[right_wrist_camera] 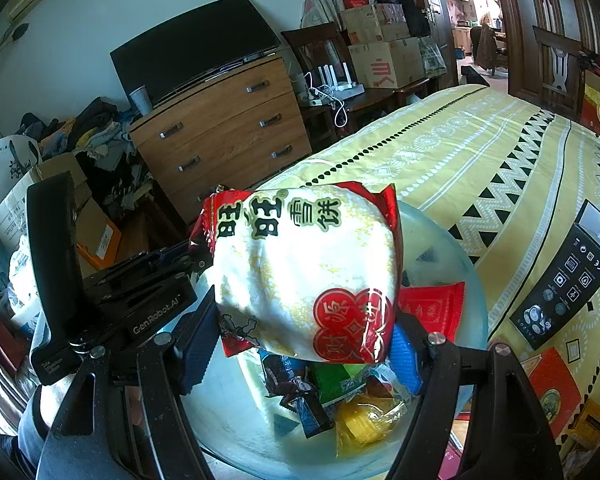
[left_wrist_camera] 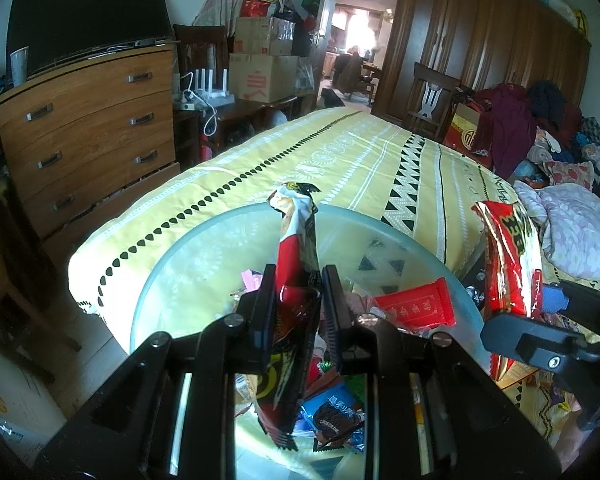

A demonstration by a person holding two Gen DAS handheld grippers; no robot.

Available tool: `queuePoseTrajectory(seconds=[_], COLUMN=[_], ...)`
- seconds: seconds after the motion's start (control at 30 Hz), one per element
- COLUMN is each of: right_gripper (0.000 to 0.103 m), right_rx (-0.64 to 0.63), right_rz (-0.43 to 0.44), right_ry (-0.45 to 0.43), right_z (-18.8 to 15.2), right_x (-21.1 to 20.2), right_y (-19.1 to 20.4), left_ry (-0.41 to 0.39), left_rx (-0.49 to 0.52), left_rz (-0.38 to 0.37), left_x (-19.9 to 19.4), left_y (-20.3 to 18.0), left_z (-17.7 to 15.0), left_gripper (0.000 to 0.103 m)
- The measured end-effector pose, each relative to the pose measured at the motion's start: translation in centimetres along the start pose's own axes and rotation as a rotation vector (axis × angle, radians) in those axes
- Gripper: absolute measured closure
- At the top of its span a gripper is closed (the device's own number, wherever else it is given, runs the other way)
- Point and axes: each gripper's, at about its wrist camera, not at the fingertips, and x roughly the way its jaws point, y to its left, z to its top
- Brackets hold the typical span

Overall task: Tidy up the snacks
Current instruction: 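Lower both packets into the glass bowl and open both tools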

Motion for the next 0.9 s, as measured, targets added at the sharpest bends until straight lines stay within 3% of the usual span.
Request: queuePoseTrajectory(seconds=[0.47,0.6,0.7,0.9], right_gripper=[0.025,0.022,0.019,0.015], right_rx=[0.0,0.002,0.001,0.002], right_rz=[0.005,0.006,0.005,0.005], right_ry=[0.02,0.025,0.024,0.031], right_z=[-0.1,0.0,0.0,-0.4], right_x=[0.7,0.8,0.9,1.2], right_y=[-0.1,-0.1,-0.1,-0.1], left_ry=[0.014,0.011,0.01,0.016], left_rx=[-0.003,-0.01,-0.013,-0.013], left_rz=[0.012,0.023,0.035,0.057], left_x=[0.3,0.5,0.4,0.8], left_y=[0.6,1.1,1.4,1.5], left_z=[-1.2,-1.3,-1.4,-0.7], left_gripper=[0.078,0.051,0.041,0.029])
